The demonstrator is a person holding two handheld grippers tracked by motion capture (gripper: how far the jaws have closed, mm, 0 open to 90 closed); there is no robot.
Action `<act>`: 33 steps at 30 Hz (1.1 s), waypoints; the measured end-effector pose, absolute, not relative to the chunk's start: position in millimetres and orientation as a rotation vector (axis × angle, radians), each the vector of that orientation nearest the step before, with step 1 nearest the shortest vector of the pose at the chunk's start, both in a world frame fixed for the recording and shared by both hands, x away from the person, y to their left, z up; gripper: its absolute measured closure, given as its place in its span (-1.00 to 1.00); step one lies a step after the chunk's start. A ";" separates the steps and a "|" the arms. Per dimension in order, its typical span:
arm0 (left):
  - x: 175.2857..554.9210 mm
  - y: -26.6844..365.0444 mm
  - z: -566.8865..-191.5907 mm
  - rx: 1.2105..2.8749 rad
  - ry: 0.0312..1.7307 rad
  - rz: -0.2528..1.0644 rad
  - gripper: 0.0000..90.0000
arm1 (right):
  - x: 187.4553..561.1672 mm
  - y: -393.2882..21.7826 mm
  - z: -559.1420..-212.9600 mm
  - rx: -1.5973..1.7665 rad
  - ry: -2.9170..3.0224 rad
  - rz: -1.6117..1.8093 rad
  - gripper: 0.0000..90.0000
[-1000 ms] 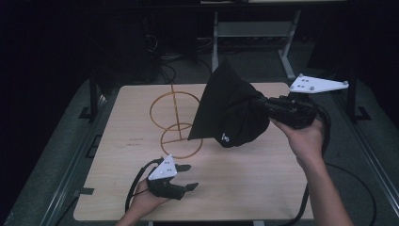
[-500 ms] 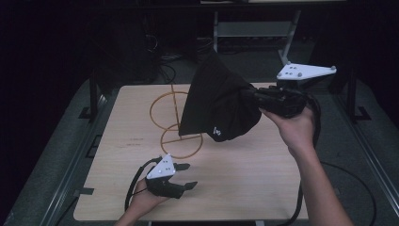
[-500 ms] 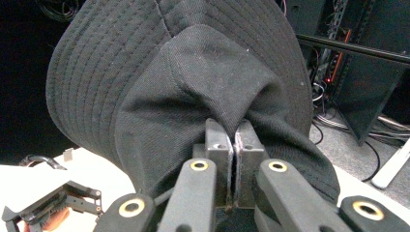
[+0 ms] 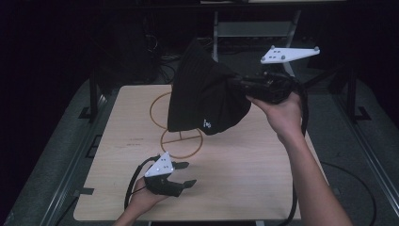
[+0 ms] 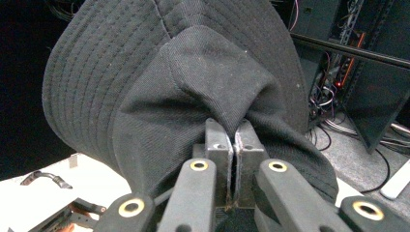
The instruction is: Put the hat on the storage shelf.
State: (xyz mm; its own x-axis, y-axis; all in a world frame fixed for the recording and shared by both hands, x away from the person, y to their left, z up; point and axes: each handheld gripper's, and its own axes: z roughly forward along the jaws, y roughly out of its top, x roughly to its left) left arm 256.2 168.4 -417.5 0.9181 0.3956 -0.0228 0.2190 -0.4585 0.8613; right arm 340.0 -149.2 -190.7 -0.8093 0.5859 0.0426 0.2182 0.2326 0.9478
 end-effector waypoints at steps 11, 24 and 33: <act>259.7 168.3 -416.2 2.051 0.440 0.214 -0.21 | 362.9 -121.1 -171.4 0.727 2.211 1.607 0.95; 259.0 159.6 -418.5 2.058 0.390 0.221 -0.21 | 392.0 -72.4 -157.9 0.705 2.271 1.571 0.95; 255.2 155.1 -418.6 2.087 0.352 0.219 -0.21 | 408.8 -47.5 -162.4 0.704 2.310 1.526 0.94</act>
State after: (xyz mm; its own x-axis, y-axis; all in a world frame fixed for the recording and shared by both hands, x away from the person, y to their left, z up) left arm 255.2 155.1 -418.6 0.9420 0.3354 0.0138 0.1608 -0.4871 0.8584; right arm 408.8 -47.5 -162.4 -0.8406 0.5408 0.0303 0.2400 0.3217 0.9159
